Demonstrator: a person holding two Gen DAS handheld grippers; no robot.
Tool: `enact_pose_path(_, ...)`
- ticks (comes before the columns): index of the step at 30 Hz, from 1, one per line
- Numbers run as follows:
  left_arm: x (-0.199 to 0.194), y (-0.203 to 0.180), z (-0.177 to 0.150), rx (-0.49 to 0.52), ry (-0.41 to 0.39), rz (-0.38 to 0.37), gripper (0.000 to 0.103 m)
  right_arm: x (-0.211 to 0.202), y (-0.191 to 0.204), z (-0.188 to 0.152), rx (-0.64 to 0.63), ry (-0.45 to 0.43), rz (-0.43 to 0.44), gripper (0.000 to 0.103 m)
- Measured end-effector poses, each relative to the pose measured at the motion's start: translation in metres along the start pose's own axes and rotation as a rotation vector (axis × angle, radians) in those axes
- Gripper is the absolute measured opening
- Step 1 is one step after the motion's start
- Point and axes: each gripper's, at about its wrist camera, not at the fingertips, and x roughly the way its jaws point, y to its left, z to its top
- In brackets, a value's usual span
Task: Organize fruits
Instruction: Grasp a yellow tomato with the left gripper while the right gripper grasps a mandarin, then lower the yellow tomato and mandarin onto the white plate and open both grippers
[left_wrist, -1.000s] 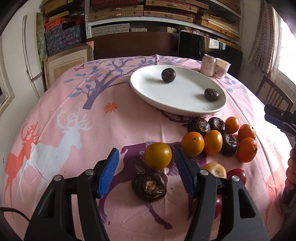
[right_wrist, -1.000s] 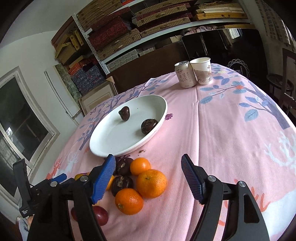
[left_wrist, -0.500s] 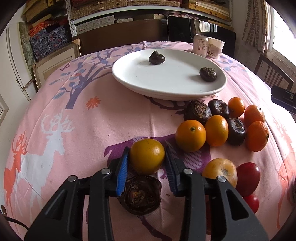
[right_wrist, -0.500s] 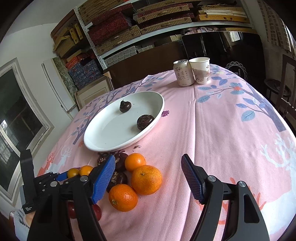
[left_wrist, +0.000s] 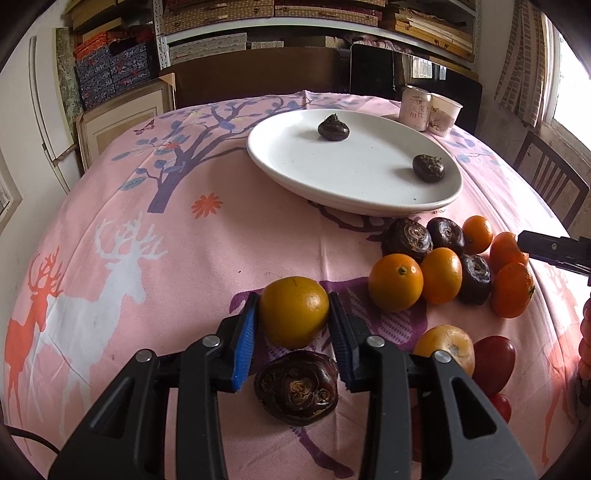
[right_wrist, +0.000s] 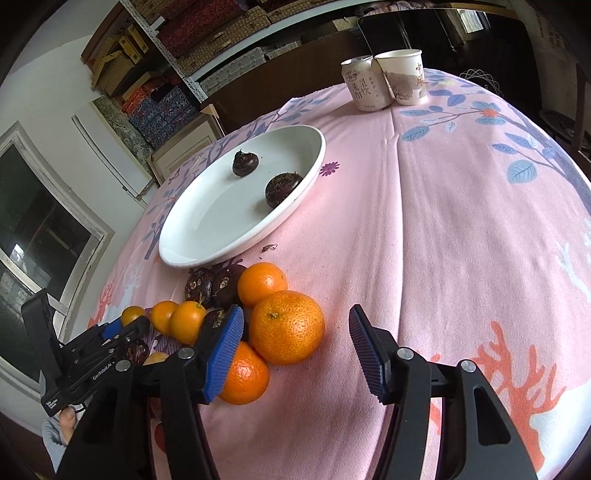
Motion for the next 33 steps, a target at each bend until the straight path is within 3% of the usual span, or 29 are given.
enact_pose_path(4,0.001,-0.002,-0.001,0.006,0.004,0.001,0.036,0.009,0.000,-0.001,0.004,0.026,-0.001,0.059)
enact_pose_path(7,0.004,-0.005,-0.001,0.015,0.011,0.000,0.036,0.017,0.002,-0.002,0.012,0.055,0.040,0.047)
enact_pose_path(12,0.005,-0.010,-0.002,0.032,0.011,0.014,0.036,0.014,0.002,-0.002,0.009,0.041,0.039,0.046)
enact_pose_path(14,-0.003,-0.008,0.002,0.019,-0.021,0.022,0.036,0.003,0.000,0.000,0.023,-0.013,0.036,0.046)
enact_pose_path(17,-0.016,-0.004,0.020,-0.008,-0.055,0.013,0.036,-0.019,-0.002,0.013,0.042,-0.097,0.032,0.046)
enact_pose_path(22,-0.017,-0.011,0.072,-0.031,-0.091,-0.005,0.036,-0.032,0.029,0.055,-0.013,-0.130,0.047,0.046)
enact_pose_path(25,-0.001,-0.023,0.093,-0.036,-0.089,-0.021,0.036,-0.018,0.052,0.072,-0.057,-0.139,0.047,0.046)
enact_pose_path(29,0.029,-0.029,0.103,-0.032,-0.060,0.007,0.036,0.024,0.066,0.078,-0.064,-0.085,0.063,0.046)
enact_pose_path(33,0.054,-0.023,0.104,-0.050,-0.012,-0.007,0.039,0.056,0.069,0.080,-0.091,-0.054,0.016,0.048)
